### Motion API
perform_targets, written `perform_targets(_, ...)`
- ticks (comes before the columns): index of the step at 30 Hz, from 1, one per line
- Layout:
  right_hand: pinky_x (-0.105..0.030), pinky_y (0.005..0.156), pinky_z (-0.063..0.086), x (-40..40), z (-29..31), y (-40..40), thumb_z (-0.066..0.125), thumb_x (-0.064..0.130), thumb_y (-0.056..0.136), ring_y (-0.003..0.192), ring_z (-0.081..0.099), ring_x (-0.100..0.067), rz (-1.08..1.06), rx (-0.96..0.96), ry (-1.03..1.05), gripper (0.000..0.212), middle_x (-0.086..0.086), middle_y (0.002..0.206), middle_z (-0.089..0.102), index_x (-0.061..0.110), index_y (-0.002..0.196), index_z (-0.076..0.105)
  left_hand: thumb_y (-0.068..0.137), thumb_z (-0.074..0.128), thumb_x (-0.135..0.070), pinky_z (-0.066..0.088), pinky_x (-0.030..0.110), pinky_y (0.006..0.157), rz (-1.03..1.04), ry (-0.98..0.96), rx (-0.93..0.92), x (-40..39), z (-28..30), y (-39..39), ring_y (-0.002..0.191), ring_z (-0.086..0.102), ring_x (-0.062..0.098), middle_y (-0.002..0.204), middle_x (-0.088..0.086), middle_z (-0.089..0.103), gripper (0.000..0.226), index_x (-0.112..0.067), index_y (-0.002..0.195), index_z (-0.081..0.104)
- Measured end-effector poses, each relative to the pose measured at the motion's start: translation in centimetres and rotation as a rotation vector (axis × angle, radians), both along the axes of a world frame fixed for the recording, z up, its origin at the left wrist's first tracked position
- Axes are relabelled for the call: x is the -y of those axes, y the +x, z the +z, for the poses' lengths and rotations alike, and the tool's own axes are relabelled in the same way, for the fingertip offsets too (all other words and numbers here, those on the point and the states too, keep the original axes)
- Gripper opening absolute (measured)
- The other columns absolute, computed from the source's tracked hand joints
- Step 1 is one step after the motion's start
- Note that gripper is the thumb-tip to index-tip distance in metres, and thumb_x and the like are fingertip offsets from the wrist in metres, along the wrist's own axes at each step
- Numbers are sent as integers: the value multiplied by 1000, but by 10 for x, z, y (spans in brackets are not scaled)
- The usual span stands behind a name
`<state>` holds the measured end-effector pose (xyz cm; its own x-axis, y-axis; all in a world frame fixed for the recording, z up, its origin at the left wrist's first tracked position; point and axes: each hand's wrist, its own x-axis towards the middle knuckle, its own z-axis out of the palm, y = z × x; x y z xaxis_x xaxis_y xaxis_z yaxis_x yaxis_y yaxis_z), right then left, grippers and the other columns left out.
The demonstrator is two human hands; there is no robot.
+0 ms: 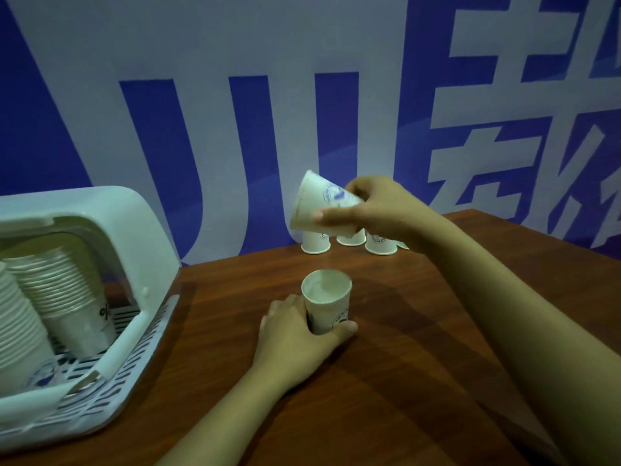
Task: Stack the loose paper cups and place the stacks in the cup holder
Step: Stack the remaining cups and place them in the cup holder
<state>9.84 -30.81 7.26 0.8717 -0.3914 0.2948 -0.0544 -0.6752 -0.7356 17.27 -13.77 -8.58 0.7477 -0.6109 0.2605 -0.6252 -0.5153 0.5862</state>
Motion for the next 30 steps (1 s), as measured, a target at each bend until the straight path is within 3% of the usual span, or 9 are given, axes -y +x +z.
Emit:
perform_targets(2, -33, 68, 65, -8, 0, -2, 93, 42, 67, 79, 76, -20, 127, -163, -10, 62, -4, 97, 73, 15, 112, 60, 58, 54, -98, 49, 39, 96, 11, -16, -2, 0, -3, 2, 106, 55, 9, 103, -19, 65, 79, -37, 106, 65)
perform_targets(5, -38, 83, 64, -18, -10, 3, 84, 59, 73, 90, 74, -14, 236, -237, -121, 55, 4, 101, 75, 25, 112, 66, 59, 57, -99, 54, 43, 86, 28, -13, -30, 1, -5, 6, 94, 60, 13, 86, -13, 66, 71, -33, 84, 65)
perform_targets(7, -26, 81, 57, -22, -13, 4, 74, 64, 81, 91, 72, -7, 268, -219, -145, 43, 13, 100, 75, 31, 109, 72, 61, 58, -97, 54, 45, 86, 25, -4, -32, 0, -3, 4, 93, 58, 15, 82, -10, 64, 68, -31, 79, 62)
perform_targets(11, -15, 76, 40, -18, -15, 2, 79, 56, 80, 88, 60, 5, 320, -322, -212, 22, 26, 89, 66, 41, 91, 66, 69, 65, -87, 49, 42, 96, 10, 16, -52, -1, 4, -2, 106, 52, 14, 92, -20, 60, 51, -39, 84, 58)
perform_targets(16, -17, 80, 41, -6, -14, 3, 81, 55, 78, 100, 60, 0, 338, -365, -247, 30, 28, 101, 65, 46, 100, 64, 57, 59, -93, 53, 42, 96, 34, -56, -65, 0, 1, -2, 109, 55, 11, 106, -20, 63, 76, -40, 112, 64)
perform_targets(19, -22, 88, 45, -3, -14, 3, 81, 56, 78, 104, 63, -3, 343, -378, -269, 27, 26, 103, 68, 48, 99, 64, 58, 62, -91, 52, 39, 92, 60, -76, -79, -1, 3, -4, 108, 53, 12, 103, -19, 61, 72, -38, 106, 62)
perform_targets(23, -36, 101, 51, -5, -13, 4, 82, 61, 75, 107, 65, -10, 282, -369, -317, 52, 17, 112, 72, 34, 118, 71, 70, 75, -75, 48, 37, 93, 95, -70, -76, -4, 9, -7, 112, 49, 17, 105, -13, 57, 50, -38, 100, 61)
perform_targets(27, -30, 103, 44, -7, -13, -1, 80, 62, 72, 122, 56, -13, 339, -519, -355, 82, 10, 138, 59, 32, 143, 51, 56, 67, -86, 49, 45, 102, 148, -77, -48, -4, 9, -6, 122, 48, 22, 119, -7, 55, 88, -29, 123, 60)
perform_targets(30, -41, 115, 42, -10, -15, 1, 64, 79, 65, 138, 49, -19, 297, -418, -284, 109, 6, 156, 46, 38, 159, 28, 46, 65, -85, 48, 47, 106, 150, -184, -129, -4, 9, -6, 127, 45, 18, 126, -11, 53, 105, -35, 136, 48)
